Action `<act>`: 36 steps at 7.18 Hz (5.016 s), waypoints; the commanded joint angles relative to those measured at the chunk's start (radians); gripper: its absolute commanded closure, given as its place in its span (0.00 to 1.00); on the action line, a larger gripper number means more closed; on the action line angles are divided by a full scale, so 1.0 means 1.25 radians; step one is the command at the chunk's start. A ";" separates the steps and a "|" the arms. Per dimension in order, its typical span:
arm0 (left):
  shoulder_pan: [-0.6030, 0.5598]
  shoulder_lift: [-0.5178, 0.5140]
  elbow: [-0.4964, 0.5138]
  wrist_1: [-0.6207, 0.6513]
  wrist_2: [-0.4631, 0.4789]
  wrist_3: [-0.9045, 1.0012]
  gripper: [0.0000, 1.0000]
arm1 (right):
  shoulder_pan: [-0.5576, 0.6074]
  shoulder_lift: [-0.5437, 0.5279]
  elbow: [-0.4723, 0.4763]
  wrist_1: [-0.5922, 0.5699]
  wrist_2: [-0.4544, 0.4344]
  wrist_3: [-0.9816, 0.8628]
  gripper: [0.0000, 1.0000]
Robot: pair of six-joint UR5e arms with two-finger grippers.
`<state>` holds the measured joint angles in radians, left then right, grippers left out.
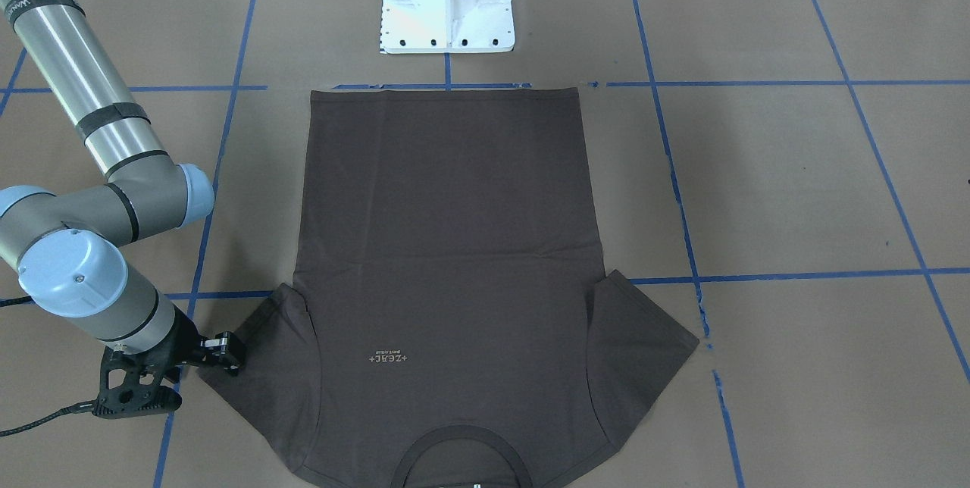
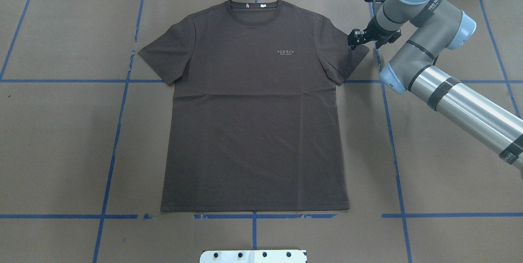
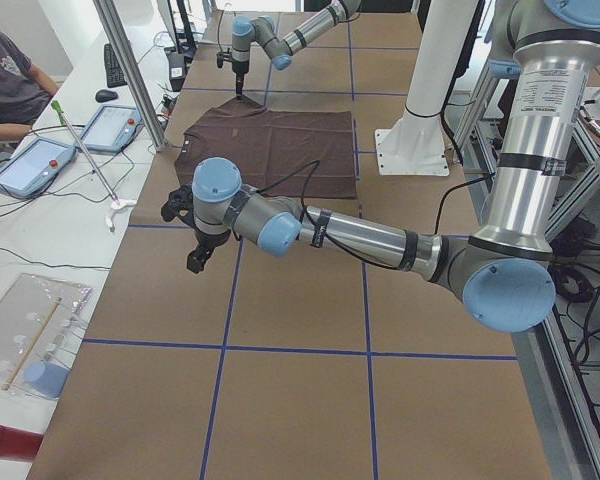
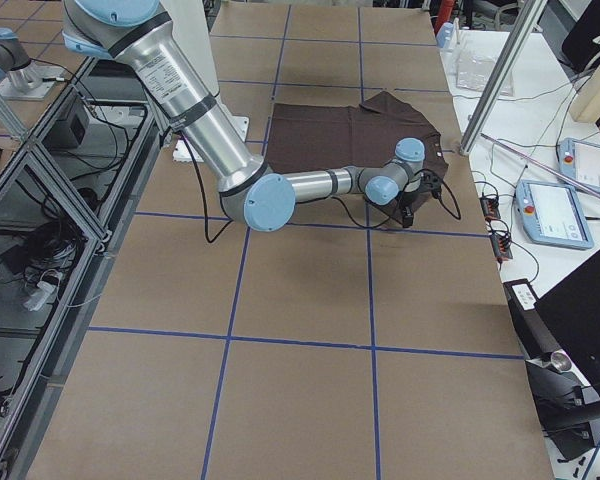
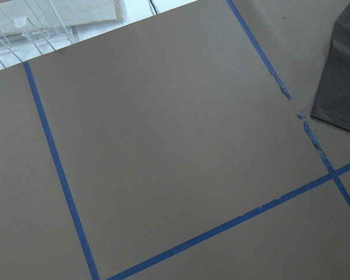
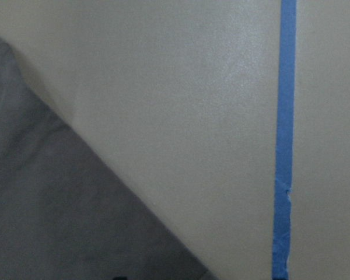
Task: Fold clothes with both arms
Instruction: 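Move the right gripper toward the sleeve nearest it, then grasp the sleeve with the right gripper and fold it inward onto the shirt, then release the folded sleeve and raise the right gripper while the left arm moves in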
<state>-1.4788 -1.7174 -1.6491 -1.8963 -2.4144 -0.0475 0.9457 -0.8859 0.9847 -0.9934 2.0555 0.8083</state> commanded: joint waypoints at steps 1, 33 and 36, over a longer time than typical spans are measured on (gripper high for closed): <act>0.000 -0.002 0.000 0.001 0.000 0.000 0.00 | -0.003 -0.002 0.000 0.000 0.002 0.000 0.18; 0.515 -0.342 0.405 -0.404 0.578 -0.871 0.00 | -0.061 -0.182 0.654 -0.499 0.042 0.126 0.00; 0.523 -0.345 0.425 -0.411 0.585 -0.870 0.01 | -0.061 -0.182 0.650 -0.499 0.041 0.126 0.00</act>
<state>-0.8275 -2.1490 -1.1254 -2.4071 -1.6856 -1.1347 0.8699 -1.1138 1.7998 -1.6167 2.1073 0.9664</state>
